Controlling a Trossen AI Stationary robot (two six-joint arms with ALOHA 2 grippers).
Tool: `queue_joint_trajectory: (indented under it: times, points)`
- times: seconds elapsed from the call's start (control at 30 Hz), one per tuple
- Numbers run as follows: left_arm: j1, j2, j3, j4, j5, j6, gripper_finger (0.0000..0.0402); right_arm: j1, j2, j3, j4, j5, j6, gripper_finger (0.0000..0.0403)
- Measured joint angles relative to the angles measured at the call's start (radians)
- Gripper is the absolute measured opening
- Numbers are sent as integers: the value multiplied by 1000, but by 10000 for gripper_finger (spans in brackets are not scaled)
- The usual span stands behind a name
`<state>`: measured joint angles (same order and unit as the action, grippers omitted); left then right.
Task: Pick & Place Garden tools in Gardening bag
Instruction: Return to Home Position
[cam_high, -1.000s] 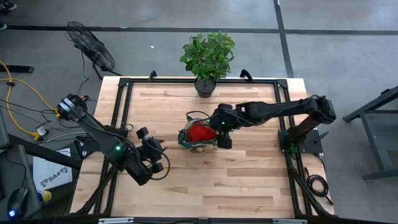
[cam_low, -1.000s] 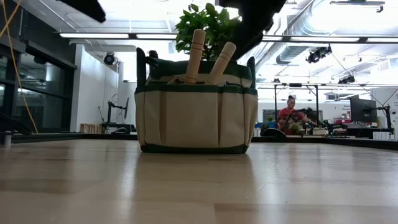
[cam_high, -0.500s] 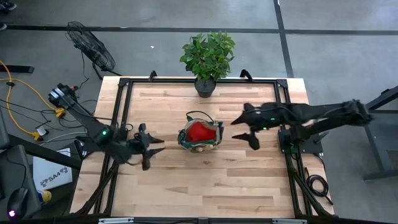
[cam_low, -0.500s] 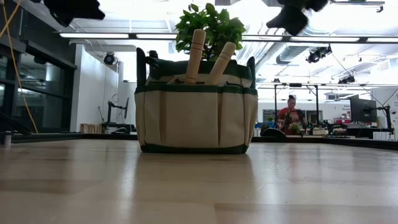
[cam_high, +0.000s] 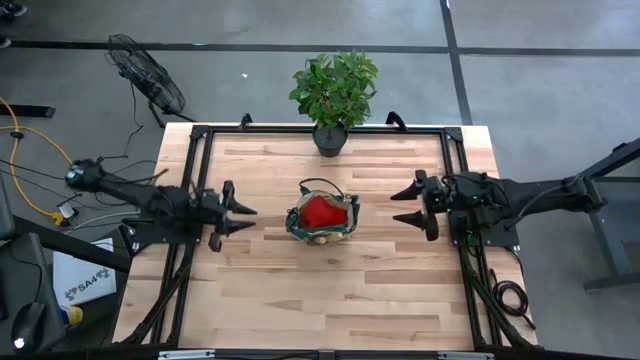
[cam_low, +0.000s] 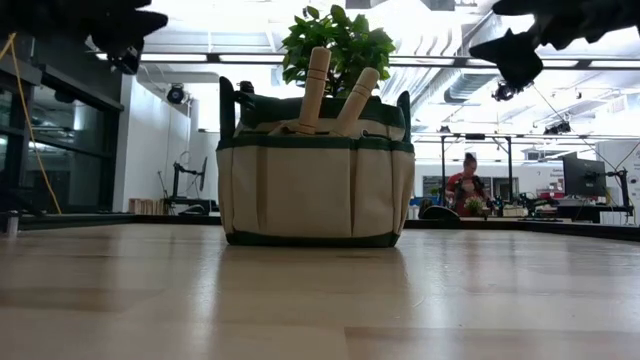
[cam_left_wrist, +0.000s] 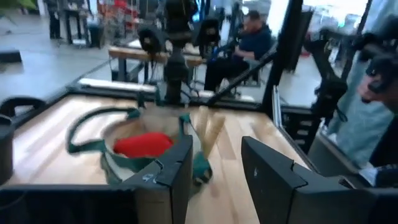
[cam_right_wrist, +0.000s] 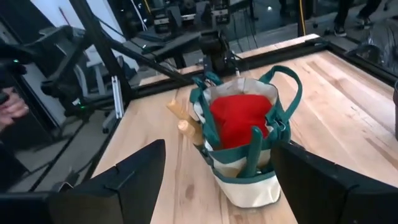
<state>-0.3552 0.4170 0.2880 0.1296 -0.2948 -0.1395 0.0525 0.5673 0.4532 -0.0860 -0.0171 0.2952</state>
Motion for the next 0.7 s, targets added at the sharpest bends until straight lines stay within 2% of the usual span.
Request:
queue_joint_trajectory:
  times: [0.13, 0.27, 0.5, 0.7]
  points:
    - [127, -51, -33, -6, 112, 12, 134, 0, -52, -28, 12, 5, 0, 282]
    - [207, -71, -86, 1, 202, 13, 134, -3, -96, -77, 47, 43, -2, 282]
    - [231, -98, -211, 163, 215, 38, 134, -10, -195, -220, 200, 14, 7, 282]
    - [231, -115, -252, 149, 234, 43, 134, -10, -244, -233, 195, 19, -57, 282]
